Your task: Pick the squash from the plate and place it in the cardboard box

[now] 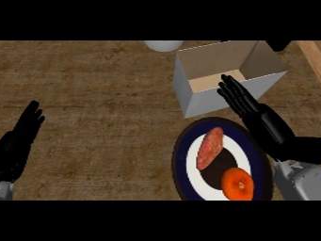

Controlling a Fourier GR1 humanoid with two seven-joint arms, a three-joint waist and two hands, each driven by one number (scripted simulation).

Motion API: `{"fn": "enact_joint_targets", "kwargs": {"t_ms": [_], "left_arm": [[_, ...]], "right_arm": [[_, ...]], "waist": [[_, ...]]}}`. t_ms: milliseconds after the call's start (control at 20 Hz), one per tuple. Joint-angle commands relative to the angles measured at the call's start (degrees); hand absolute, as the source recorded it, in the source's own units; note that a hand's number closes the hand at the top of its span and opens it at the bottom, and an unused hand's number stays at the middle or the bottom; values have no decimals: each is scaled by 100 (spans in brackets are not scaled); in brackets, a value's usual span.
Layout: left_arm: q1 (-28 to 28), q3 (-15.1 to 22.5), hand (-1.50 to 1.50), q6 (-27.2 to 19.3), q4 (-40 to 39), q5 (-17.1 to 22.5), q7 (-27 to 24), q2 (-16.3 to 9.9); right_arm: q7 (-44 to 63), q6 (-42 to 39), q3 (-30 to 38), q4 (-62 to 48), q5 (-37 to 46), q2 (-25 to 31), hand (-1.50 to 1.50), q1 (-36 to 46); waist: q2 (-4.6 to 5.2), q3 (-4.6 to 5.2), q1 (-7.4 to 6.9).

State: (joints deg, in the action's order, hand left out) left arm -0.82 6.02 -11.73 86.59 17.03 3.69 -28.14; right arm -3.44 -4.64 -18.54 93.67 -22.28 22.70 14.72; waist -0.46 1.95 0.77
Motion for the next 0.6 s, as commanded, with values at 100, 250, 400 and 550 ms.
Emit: {"fn": "enact_joint_targets", "kwargs": {"t_ms": [100, 250, 400, 550], "left_arm": [[367, 478, 0, 275, 213, -322, -239, 128], [585, 771, 0, 479, 448, -567, -424, 52], [484, 803, 0, 475, 423, -468, -306, 125], [554, 933, 0, 509, 447, -506, -302, 215]], "right_arm": [[438, 1190, -242, 245, 966, 7, -150, -972], [490, 1779, -136, 82, 1375, 236, -150, -1881], [221, 1878, -6, -230, 2930, 1496, -150, -1485], [-13, 2617, -285, -31, 4080, 1732, -150, -2005]], "waist": [[-3, -185, 195], [-40, -182, 562], [-91, -99, 728], [-104, -144, 720]]}}
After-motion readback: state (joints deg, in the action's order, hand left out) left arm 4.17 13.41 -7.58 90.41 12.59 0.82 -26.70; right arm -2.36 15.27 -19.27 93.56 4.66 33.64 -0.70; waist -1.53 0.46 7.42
